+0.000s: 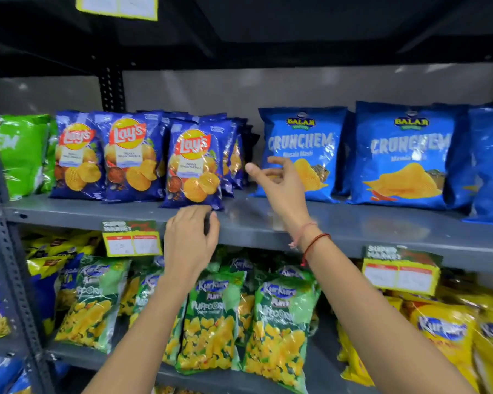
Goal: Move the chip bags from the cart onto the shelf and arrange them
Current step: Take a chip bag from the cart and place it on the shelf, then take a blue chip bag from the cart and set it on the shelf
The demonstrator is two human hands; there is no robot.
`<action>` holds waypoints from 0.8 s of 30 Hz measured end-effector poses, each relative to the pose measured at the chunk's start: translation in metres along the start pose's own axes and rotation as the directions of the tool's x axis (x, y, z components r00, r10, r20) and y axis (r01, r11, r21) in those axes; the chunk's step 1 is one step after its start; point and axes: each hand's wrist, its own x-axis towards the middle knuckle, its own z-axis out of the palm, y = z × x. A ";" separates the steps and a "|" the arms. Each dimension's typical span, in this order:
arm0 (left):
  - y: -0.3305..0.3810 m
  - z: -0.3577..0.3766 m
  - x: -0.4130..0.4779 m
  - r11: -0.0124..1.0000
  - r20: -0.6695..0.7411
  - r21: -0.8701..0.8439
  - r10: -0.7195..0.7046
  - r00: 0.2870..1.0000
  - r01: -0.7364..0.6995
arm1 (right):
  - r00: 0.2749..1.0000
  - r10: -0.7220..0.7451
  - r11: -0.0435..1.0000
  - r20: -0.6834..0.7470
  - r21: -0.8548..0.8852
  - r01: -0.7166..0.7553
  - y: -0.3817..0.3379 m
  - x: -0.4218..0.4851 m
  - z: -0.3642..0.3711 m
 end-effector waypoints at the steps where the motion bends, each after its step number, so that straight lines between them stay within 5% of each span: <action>1: 0.011 0.005 -0.002 0.999 -0.009 -0.040 0.015 1.000 -0.015 | 1.000 -0.017 1.000 -0.026 0.000 0.017 -0.003 -0.009 -0.017; 8: 0.113 0.048 -0.033 0.923 0.017 -0.321 0.229 0.973 -0.212 | 0.965 -0.078 0.991 -0.251 -0.124 0.048 -0.008 -0.098 -0.146; 16: 0.230 0.108 -0.149 0.692 0.070 -0.656 0.453 0.889 -0.301 | 0.832 0.060 0.925 -0.552 -0.282 -0.254 0.034 -0.237 -0.286; 20: 0.273 0.146 -0.235 0.581 0.228 -0.781 0.607 0.762 -0.229 | 0.681 0.208 0.815 -0.703 -0.261 -0.518 0.079 -0.329 -0.339; 24: 0.302 0.184 -0.321 0.555 0.419 -0.826 0.723 0.549 -0.100 | 0.486 0.366 0.661 -0.794 -0.145 -0.736 0.122 -0.419 -0.376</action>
